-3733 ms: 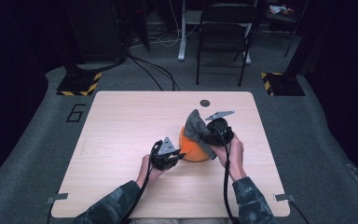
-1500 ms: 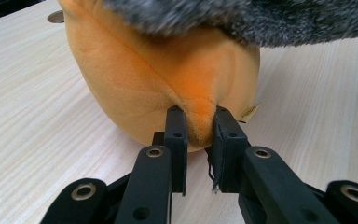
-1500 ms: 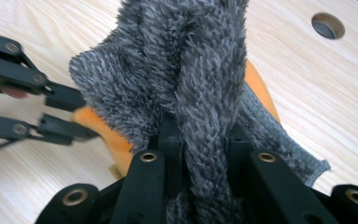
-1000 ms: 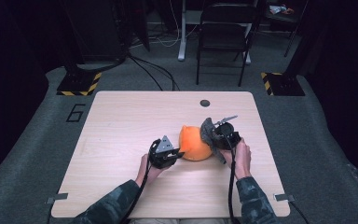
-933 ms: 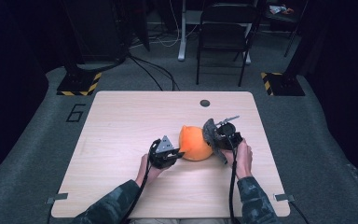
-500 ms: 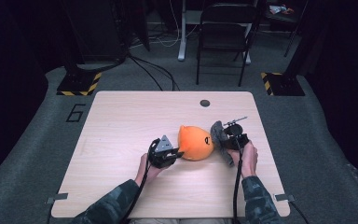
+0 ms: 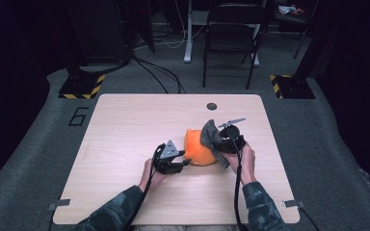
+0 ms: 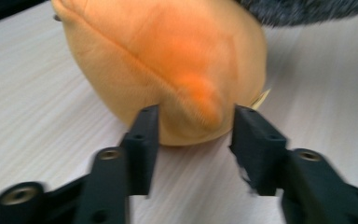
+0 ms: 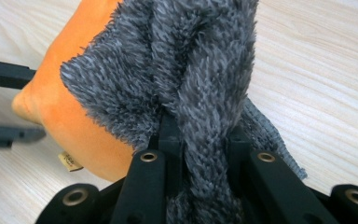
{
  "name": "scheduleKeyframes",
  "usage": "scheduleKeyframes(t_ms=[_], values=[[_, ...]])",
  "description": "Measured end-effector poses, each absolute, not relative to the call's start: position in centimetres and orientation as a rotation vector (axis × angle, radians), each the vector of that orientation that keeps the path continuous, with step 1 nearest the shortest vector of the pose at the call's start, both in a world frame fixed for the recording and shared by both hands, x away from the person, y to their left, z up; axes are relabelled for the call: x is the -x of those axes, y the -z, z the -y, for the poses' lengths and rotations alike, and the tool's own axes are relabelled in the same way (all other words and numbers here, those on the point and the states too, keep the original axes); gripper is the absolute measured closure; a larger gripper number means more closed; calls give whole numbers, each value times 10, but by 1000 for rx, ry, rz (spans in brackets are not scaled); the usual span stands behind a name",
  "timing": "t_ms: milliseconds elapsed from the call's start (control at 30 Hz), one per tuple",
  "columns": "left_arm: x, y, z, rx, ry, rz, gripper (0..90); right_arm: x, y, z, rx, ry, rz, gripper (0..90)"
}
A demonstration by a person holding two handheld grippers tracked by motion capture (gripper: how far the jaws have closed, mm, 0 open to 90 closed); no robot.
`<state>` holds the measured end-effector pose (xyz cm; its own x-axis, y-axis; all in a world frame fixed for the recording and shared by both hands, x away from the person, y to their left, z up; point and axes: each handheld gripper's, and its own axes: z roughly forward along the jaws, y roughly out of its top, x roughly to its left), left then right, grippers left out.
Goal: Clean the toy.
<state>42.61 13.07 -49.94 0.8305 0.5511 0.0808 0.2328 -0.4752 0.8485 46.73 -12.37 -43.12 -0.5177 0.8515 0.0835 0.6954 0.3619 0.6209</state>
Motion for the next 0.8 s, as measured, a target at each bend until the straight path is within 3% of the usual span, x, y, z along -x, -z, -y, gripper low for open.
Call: scheduleKeyframes(t_ms=[133, 233, 500, 633, 800], values=[[-422, 501, -122, -2086, -552, -542, 401, -468, 433, 128, -1386, -910, -2379, 749], [-417, 499, -116, -2085, -659, -499, 418, -468, 433, 126, -1378, -905, -2381, 749], [-420, 502, -114, -2066, -627, -489, 691, -468, 433, 127, -1386, -901, -2376, 749], [-422, 499, -113, -2042, -596, -513, 756, -468, 431, 129, -1388, -901, -2360, 749], [-426, 490, -114, -1994, -505, -570, 776, -465, 417, 137, -1396, -943, -2333, 749]])
